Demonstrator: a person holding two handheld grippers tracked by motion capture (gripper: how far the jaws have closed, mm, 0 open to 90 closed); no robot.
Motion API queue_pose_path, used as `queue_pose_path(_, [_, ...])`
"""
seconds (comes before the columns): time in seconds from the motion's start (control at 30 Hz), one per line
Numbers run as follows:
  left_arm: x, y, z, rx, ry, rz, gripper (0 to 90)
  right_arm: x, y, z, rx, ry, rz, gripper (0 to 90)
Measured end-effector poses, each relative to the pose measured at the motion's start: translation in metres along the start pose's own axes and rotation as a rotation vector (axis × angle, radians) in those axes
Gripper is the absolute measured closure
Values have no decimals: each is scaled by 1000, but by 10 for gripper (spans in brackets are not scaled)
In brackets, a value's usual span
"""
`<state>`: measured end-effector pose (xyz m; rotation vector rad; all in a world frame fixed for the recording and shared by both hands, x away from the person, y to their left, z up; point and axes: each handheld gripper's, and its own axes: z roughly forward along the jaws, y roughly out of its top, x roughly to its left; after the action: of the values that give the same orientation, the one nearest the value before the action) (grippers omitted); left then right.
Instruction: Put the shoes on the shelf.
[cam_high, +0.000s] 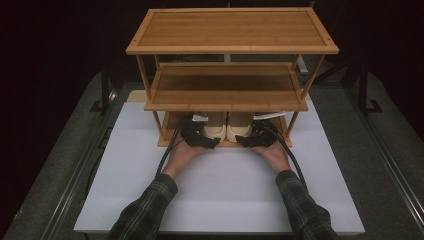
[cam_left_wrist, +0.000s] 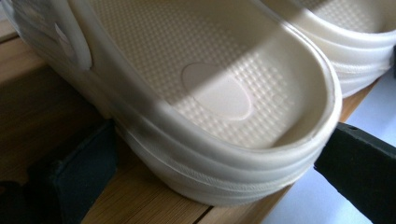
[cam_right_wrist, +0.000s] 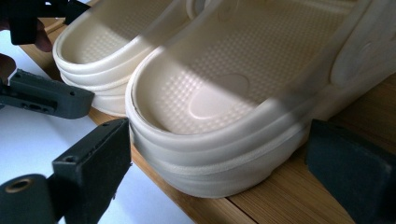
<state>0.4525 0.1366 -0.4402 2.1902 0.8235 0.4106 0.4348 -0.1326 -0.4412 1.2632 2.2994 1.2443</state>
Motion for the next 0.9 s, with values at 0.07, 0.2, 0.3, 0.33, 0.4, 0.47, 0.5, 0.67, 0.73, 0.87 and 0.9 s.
queue_pose_path(0.07, [-6,-1,-5,-15,-8,-90,0,2,0,-5,2,-2,37,70])
queue_pose_path(0.2, [-7,-3,-17,-14,-19,-66,0,1,1,-18,-6,-12,37,69])
queue_pose_path(0.3, [-10,-8,-29,-25,-34,-75,0,1,-1,-26,-9,-3,19,57])
queue_pose_path(0.33, [-11,-9,-32,-28,-36,-77,0,0,-2,-29,-10,-8,3,44])
queue_pose_path(0.4, [-12,-12,-40,-35,-35,-63,0,1,-3,-32,-13,-13,-23,44])
queue_pose_path(0.47, [-13,-16,-48,-39,-34,-44,0,4,-7,-39,-14,-22,-28,43])
queue_pose_path(0.5, [-13,-18,-51,-42,-35,-44,0,4,-9,-41,-17,-25,-32,40])
queue_pose_path(0.67, [-17,-30,-66,-39,-32,-37,0,7,-19,-53,-9,-54,-41,25])
queue_pose_path(0.73, [-17,-34,-71,-40,-32,-45,0,8,-23,-58,6,-60,-35,24])
queue_pose_path(0.87, [-18,-47,-80,-17,-22,-30,0,10,-29,-69,7,-76,-38,23])
queue_pose_path(0.9, [-19,-50,-82,-4,-18,-21,0,10,-30,-72,6,-74,-33,23])
